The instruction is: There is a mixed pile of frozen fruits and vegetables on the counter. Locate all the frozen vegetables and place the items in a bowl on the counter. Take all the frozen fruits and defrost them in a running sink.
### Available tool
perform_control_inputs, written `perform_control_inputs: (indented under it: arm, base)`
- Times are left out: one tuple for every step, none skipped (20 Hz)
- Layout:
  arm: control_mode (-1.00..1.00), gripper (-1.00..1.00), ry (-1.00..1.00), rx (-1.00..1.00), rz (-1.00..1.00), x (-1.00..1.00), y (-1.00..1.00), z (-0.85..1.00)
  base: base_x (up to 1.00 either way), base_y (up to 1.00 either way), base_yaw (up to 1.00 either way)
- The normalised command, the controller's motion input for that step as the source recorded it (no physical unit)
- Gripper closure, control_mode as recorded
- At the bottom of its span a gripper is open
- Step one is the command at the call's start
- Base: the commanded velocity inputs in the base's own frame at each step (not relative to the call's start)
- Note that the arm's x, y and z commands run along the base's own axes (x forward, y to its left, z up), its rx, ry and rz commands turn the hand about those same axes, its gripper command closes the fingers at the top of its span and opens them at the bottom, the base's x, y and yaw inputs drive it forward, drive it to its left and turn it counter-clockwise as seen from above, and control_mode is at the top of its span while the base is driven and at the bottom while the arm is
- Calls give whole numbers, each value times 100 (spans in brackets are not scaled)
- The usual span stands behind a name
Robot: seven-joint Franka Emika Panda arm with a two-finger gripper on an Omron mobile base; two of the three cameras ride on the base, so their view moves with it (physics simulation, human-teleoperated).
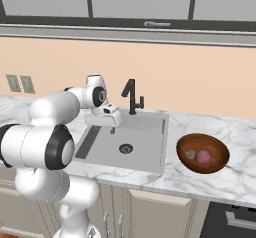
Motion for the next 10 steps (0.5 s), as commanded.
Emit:
perform_control_inputs:
  arm:
    - [-100,-100,0,-4,2,0,62,-8]
    - [-100,-100,0,-4,1,0,62,-10]
    - [-100,-100,0,-3,1,0,62,-10]
    - [-100,-100,1,-1,2,0,62,-15]
    - [-100,-100,2,0,3,2,62,-18]
    - [-100,-100,4,0,1,2,62,-22]
    - [-100,-100,2,0,1,0,62,-18]
    - [-100,-100,2,0,0,0,62,-18]
    - [-100,-100,2,0,0,0,62,-19]
    - [-100,-100,2,0,0,0,62,-17]
  base:
    - [0,0,0]
    - [0,0,0]
    - [0,0,0]
    - [0,0,0]
    - [0,0,0]
    - [0,0,0]
    - [0,0,0]
    - [0,0,0]
    - [0,0,0]
    - [0,0,0]
